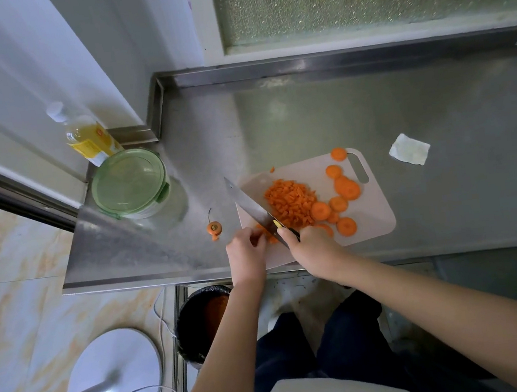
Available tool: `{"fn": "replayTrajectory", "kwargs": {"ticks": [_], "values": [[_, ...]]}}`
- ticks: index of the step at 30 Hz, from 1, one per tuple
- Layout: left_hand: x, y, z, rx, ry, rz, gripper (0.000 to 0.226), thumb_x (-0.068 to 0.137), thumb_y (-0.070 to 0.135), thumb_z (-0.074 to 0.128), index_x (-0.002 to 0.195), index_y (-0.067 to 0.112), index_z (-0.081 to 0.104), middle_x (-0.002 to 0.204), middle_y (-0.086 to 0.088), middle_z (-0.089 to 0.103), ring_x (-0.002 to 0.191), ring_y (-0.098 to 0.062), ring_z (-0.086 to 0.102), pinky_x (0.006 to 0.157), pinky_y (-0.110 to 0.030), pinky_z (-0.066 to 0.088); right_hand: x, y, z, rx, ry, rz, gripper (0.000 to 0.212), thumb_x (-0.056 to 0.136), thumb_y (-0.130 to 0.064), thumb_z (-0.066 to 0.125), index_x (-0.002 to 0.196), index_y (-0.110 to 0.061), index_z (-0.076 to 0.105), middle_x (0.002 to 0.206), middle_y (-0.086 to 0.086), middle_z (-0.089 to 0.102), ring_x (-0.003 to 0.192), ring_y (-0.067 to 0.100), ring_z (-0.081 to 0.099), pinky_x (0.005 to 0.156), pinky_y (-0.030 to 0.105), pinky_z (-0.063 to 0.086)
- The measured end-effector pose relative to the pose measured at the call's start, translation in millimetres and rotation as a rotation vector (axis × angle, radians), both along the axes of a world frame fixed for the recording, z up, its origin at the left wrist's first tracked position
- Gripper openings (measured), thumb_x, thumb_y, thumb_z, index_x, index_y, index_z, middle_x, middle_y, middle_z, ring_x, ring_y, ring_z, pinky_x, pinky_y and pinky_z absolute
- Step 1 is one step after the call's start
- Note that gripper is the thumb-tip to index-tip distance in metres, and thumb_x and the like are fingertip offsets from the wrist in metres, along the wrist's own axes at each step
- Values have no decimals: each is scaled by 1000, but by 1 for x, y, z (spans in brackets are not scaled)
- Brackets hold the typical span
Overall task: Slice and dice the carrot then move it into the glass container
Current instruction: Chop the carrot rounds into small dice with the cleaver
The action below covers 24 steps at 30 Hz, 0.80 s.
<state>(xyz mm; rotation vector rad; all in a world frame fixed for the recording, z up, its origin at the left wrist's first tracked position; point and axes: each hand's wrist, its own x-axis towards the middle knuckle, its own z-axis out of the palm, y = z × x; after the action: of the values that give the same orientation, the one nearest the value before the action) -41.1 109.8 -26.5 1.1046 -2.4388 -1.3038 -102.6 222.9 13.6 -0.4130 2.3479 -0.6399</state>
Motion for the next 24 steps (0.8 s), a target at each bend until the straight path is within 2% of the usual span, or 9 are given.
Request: {"fn": "replayTrajectory", "kwargs": {"ticks": [3,5,9,13,17,20,24], "values": [[0,0,1,12,7,1,9,83,2,64,88,2,71,86,-9,69,76,-15,57,68,-11,37,6,0,-7,-34,35,-13,56,99,-49,31,85,-2,58,88,19,63,89,33,61,68,30,40],[0,-1,1,20,4,6,9,83,2,64,88,2,71,86,-8,69,76,-15,58,68,-11,37,9,1,-11,-74,53,-20,56,99,-48,33,83,-1,59,86,20,65,85,35,61,69,33,43],[0,-1,0,36,10,12,10,83,2,64,89,3,72,86,-8,71,76,-14,60,68,-9,37,12,0,-13,-101,75,-6,54,99,-47,35,66,-8,50,80,19,65,78,33,61,63,31,40],[0,-1,1,24,10,11,11,83,4,65,89,5,73,85,-5,71,74,-10,58,67,-5,36,10,-1,-16,-125,71,-13,57,99,-47,36,80,1,61,83,19,65,82,34,62,66,33,42],[1,2,4,1,35,20,10,82,2,66,89,5,73,81,1,66,74,-9,56,67,-1,36,0,2,-19,-105,54,-49,59,98,-51,35,93,1,63,92,20,66,91,33,60,72,33,44],[0,3,5,-11,26,23,8,82,1,65,86,3,71,78,2,61,74,-10,54,68,-7,34,-10,6,-18,-100,80,-63,59,98,-49,36,87,1,65,87,21,66,89,35,62,68,29,39],[-4,5,0,-4,17,14,8,83,3,66,88,5,72,87,-5,69,78,-12,57,73,-8,36,-23,11,-13,-53,41,-59,57,98,-51,34,81,-5,63,77,12,60,86,32,61,65,28,36]]}}
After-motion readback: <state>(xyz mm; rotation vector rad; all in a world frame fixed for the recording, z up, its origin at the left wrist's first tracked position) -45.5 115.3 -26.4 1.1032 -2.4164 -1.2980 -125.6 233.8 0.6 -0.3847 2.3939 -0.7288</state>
